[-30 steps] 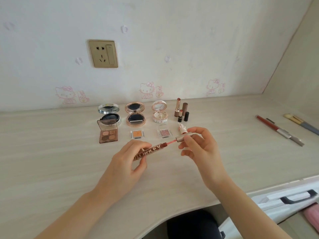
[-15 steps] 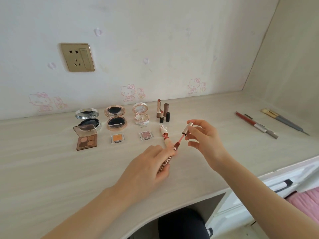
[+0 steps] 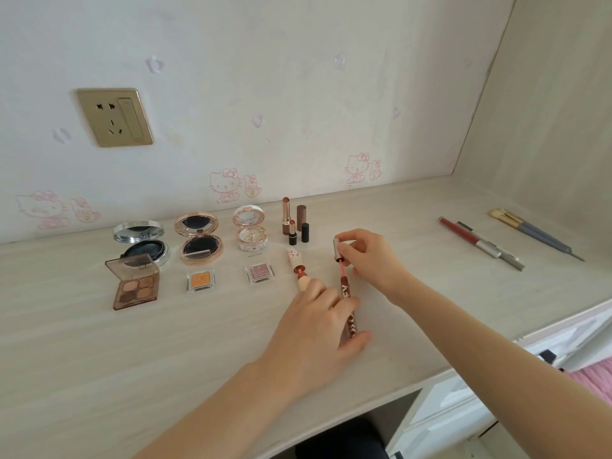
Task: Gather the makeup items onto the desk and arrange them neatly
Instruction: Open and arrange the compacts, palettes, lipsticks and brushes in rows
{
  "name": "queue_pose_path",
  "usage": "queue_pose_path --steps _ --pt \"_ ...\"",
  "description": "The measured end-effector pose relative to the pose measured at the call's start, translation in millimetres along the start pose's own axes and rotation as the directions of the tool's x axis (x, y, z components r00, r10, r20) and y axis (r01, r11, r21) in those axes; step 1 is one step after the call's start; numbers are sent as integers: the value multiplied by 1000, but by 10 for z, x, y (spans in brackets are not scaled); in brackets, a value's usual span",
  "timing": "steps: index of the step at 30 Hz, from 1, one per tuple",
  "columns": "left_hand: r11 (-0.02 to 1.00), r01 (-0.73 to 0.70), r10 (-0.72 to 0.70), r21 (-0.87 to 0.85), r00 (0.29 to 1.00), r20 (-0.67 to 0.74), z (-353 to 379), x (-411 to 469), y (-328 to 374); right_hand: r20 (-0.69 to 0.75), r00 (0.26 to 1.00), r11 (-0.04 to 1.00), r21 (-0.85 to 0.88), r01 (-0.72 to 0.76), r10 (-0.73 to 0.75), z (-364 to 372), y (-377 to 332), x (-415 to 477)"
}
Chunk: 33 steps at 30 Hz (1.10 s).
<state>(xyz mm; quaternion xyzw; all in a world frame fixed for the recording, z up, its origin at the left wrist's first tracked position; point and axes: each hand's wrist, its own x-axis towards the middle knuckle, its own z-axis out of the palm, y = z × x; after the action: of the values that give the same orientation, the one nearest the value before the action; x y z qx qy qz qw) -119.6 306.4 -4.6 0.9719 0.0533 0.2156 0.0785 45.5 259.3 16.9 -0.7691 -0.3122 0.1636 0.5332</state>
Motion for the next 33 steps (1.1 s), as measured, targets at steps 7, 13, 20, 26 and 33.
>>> queue_pose_path --steps 7,13,20,26,33 --pt "978 -72 81 194 996 -39 22 -23 -23 71 996 993 -109 55 -47 81 -21 168" --pt "978 -74 97 195 989 -113 59 -26 -99 110 992 982 -169 88 -70 147 -26 296" --pt "990 -45 63 137 989 -133 76 -8 -170 168 982 943 -301 139 -91 303 -67 399" --pt "991 -7 23 131 992 -122 70 -10 -201 199 975 898 -404 177 -103 371 -102 428" --pt "997 -22 32 76 991 -129 64 9 -214 215 972 882 -436 181 -93 385 -69 455"
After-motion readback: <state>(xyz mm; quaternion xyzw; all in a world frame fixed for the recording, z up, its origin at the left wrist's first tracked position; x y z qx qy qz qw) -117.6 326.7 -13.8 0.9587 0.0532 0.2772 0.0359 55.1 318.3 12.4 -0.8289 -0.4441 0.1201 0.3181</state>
